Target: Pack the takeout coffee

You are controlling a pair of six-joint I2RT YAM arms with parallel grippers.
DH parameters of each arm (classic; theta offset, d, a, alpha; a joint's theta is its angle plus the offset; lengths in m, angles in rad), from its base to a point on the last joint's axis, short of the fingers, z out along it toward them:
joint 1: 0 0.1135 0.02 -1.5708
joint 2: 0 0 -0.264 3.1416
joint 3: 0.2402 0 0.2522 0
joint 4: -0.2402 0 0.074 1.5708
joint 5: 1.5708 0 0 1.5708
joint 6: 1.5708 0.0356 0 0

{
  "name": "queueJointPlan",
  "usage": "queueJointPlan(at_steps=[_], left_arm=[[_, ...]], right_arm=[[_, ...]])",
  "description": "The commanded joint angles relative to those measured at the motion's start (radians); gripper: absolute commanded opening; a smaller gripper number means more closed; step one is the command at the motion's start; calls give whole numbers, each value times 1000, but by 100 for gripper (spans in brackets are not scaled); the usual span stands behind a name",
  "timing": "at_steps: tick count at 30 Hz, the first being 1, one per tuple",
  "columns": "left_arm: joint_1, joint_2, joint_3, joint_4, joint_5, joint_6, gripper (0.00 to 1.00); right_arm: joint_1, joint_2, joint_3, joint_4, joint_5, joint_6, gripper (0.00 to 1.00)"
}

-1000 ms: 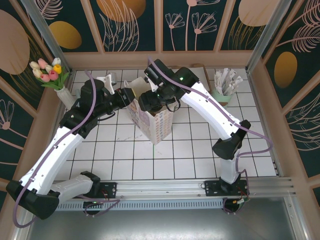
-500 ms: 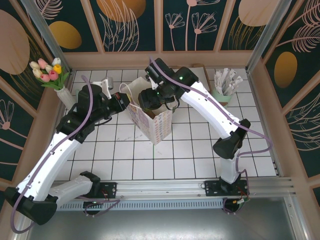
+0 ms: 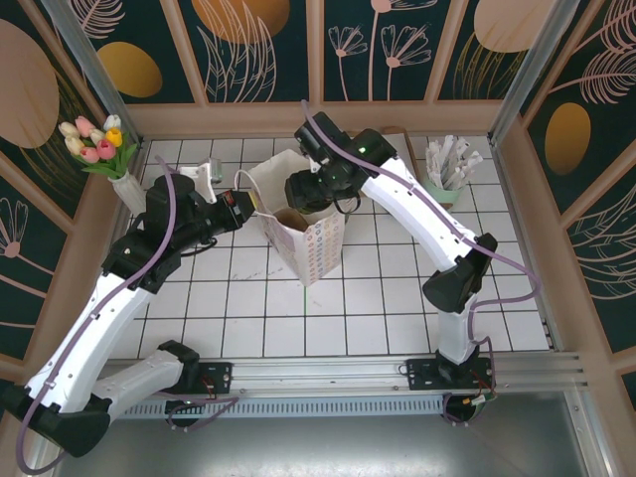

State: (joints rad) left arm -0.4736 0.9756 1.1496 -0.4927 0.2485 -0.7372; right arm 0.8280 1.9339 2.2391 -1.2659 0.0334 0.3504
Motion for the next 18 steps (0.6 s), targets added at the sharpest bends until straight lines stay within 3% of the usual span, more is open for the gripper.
queueJointPlan(at_steps=[1, 7, 18], left_arm=[[-5, -5, -20, 95, 129, -7, 0], [-5, -5, -25, 140, 215, 5, 0], [-5, 1, 1, 79, 166, 62, 0]], right_arm=[[36, 39, 0, -26, -44, -17, 74], [42, 78, -13, -61, 19, -5, 73], [46, 29, -100, -107, 9, -14, 74]])
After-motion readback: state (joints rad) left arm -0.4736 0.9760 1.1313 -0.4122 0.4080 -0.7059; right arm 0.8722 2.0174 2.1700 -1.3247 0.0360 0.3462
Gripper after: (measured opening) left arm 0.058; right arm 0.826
